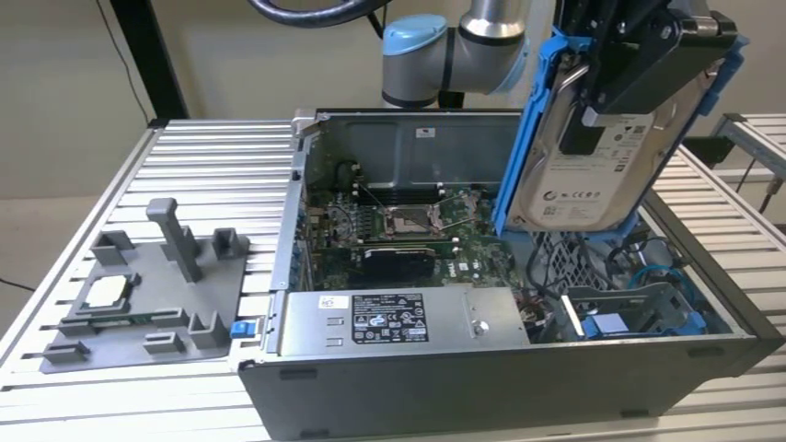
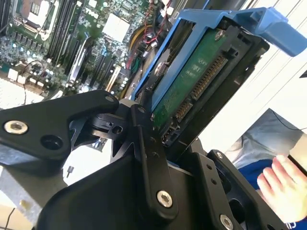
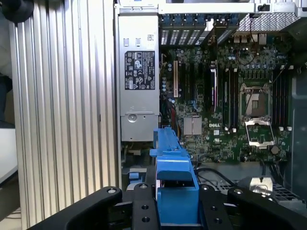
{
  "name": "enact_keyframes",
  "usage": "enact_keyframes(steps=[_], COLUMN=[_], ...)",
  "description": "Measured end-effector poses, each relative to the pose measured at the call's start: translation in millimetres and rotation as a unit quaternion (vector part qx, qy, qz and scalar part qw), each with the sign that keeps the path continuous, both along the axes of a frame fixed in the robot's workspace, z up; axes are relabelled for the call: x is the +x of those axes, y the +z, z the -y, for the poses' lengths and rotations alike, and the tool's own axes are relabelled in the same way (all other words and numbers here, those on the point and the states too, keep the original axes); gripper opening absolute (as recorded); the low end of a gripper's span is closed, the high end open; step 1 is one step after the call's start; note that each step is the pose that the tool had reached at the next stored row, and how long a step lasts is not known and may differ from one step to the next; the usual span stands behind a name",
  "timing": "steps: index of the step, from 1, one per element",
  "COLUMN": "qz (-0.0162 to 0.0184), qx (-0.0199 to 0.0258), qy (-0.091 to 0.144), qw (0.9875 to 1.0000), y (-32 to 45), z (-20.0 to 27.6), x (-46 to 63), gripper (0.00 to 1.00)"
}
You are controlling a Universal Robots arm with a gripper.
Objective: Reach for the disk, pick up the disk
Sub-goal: 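Pick up the disk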
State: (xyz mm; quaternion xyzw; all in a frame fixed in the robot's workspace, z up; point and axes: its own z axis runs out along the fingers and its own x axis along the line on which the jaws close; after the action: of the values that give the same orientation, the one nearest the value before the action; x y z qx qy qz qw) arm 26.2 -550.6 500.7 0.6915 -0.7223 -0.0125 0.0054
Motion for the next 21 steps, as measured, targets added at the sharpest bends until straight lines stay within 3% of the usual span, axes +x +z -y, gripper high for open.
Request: enact_keyframes(steps=[13,21], qz=[0.0000,-0.0002], qx=[0.0000,0.0000], qy=[0.000,0.000], qw=[1.0000,1.0000], y=[-0.1,-5.4], z=[0.2,12.0], x=[1.2,16.7], gripper=[0.00,0.00])
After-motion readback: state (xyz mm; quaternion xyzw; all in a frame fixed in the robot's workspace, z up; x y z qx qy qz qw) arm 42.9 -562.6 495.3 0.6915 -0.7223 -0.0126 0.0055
